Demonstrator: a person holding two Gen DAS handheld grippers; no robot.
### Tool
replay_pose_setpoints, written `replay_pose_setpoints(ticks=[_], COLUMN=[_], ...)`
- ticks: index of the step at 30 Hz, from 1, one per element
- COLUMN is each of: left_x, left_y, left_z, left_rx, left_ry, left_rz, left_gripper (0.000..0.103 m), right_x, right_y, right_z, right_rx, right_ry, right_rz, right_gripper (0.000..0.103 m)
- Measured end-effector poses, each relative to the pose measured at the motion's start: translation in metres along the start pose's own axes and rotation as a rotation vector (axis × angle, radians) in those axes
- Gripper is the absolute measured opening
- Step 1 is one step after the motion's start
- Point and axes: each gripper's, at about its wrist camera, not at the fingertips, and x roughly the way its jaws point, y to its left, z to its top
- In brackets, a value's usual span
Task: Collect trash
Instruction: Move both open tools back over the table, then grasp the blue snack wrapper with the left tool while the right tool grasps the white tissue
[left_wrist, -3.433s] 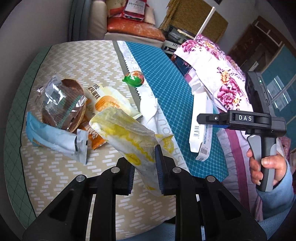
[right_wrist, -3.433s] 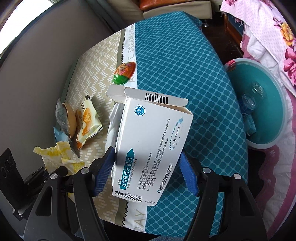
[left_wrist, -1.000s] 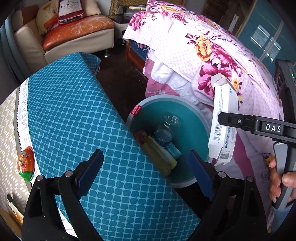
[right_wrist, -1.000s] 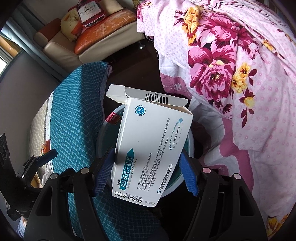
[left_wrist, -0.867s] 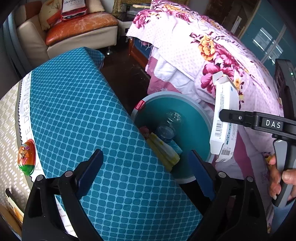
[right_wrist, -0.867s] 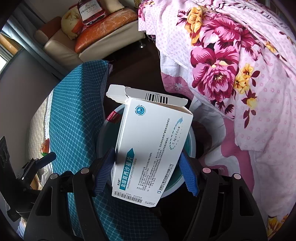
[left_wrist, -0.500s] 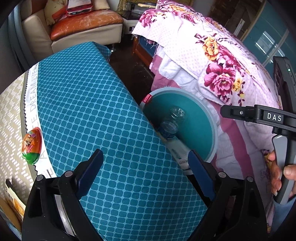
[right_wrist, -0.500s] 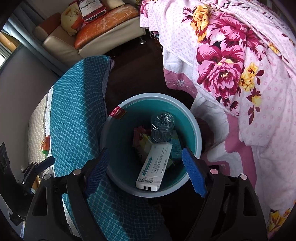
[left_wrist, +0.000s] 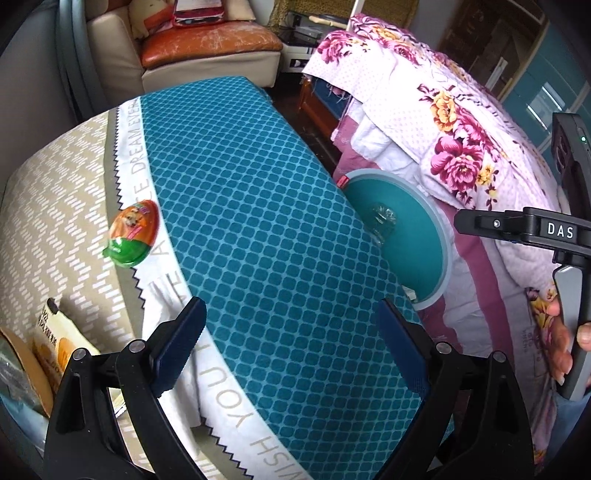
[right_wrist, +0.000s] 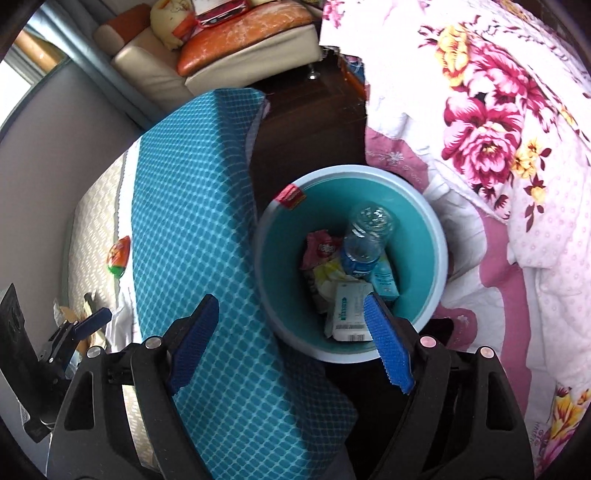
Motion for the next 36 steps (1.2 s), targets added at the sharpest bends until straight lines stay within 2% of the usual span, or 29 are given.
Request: replay_pose_setpoints(ticks=[8, 23, 28, 32, 36], left_x=[-0.035, -0.111, -0.116, -0.112, -0.106], left_y=[0.046, 0.158, 0.2, 0.228, 0.245], left_z=[-0.028, -0.097, -0.124, -0.142, -0.152], left_rx=[-0.077, -0.313, -0.448, -0.56, -0.62], left_ry=[-0.033, -0.143, -0.139, -0.129, -0.113], left_rz=[0.03, 0.154, 0.179, 0.169, 0.163], left_gripper=[0.093, 0.093, 0.093, 0.093, 0.093], right_x=[0.005, 0.056, 0.075, 0.089, 0.101], right_y=[0.059, 0.187, 0.22, 0.24, 0.254], right_z=[-0.02, -0.057, -0.063, -0.066, -0.07], right_rx=[-0.093, -0.325, -0.368, -0.393, -0.43], right_ry=[0.036, 0.161, 0.178, 0.177, 0.175], right_rz=[0.022, 0.046, 0.03, 0.016, -0.018], right_gripper=[0.077, 0.077, 0.077, 0.077, 0.077])
